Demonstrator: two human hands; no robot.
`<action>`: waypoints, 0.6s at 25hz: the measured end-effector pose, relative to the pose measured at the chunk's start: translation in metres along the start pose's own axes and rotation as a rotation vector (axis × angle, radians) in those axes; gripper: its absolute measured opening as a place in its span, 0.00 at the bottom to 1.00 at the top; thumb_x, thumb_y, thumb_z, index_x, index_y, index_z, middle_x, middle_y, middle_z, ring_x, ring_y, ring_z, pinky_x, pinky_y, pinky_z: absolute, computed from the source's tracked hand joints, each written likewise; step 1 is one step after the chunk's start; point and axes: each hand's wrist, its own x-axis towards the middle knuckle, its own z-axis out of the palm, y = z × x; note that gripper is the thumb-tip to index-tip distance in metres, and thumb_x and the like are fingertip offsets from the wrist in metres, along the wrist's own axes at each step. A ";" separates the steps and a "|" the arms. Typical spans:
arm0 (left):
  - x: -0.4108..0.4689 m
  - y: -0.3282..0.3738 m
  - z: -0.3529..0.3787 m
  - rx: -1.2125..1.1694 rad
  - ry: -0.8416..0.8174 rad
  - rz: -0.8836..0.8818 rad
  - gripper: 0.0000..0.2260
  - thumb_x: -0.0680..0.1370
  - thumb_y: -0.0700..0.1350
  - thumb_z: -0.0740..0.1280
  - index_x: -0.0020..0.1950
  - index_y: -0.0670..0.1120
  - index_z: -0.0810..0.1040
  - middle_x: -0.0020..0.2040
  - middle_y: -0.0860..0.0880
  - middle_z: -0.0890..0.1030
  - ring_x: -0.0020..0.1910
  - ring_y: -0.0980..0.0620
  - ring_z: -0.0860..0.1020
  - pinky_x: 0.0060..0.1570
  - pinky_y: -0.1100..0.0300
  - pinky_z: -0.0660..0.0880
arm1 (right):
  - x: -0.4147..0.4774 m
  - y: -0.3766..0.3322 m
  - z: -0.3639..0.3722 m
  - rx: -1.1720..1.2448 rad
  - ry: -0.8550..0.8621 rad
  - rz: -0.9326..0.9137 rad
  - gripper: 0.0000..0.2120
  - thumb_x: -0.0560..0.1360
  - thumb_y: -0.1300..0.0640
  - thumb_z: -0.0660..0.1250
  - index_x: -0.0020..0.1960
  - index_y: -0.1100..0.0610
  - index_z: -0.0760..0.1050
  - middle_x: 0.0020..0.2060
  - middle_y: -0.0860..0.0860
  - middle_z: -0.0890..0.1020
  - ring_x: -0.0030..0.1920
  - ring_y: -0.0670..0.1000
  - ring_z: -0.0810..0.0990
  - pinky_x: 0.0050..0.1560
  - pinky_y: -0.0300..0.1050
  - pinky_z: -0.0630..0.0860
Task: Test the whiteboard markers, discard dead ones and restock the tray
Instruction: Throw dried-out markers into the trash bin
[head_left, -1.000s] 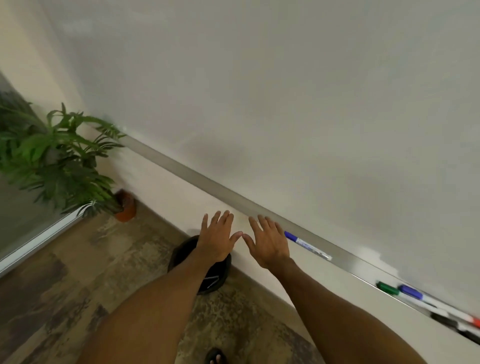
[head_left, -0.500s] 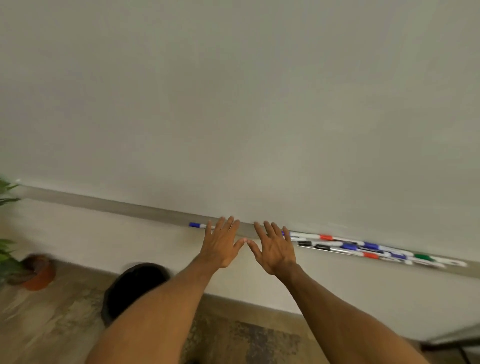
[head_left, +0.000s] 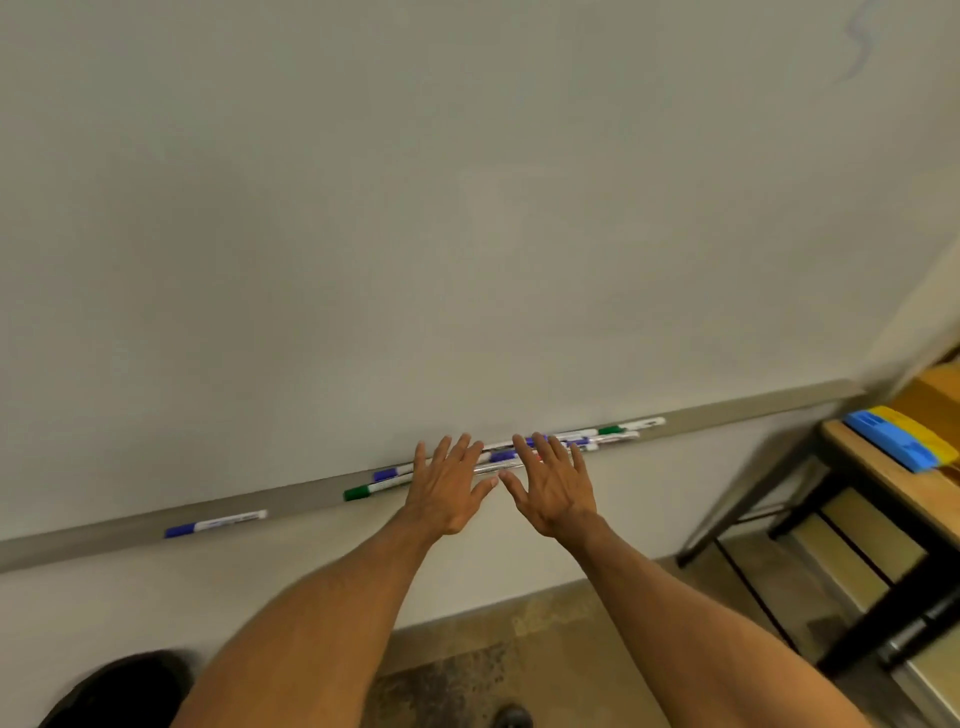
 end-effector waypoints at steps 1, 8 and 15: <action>0.010 0.014 0.003 0.007 -0.014 0.028 0.29 0.80 0.63 0.47 0.78 0.52 0.49 0.79 0.49 0.49 0.77 0.47 0.47 0.73 0.41 0.41 | -0.001 0.017 -0.002 -0.005 -0.006 0.038 0.36 0.74 0.32 0.32 0.77 0.48 0.45 0.77 0.52 0.51 0.76 0.55 0.47 0.74 0.56 0.42; 0.080 0.092 0.016 0.005 -0.043 0.148 0.28 0.81 0.61 0.47 0.78 0.51 0.49 0.79 0.49 0.49 0.77 0.46 0.48 0.73 0.40 0.42 | 0.016 0.111 -0.001 -0.022 -0.020 0.183 0.30 0.79 0.37 0.41 0.77 0.49 0.47 0.77 0.52 0.52 0.76 0.54 0.48 0.74 0.56 0.44; 0.131 0.153 0.040 -0.037 -0.123 0.133 0.28 0.82 0.60 0.47 0.78 0.51 0.47 0.79 0.49 0.46 0.77 0.47 0.44 0.72 0.41 0.38 | 0.049 0.180 0.007 -0.032 -0.060 0.213 0.30 0.79 0.37 0.42 0.77 0.50 0.48 0.76 0.53 0.54 0.76 0.55 0.50 0.74 0.57 0.46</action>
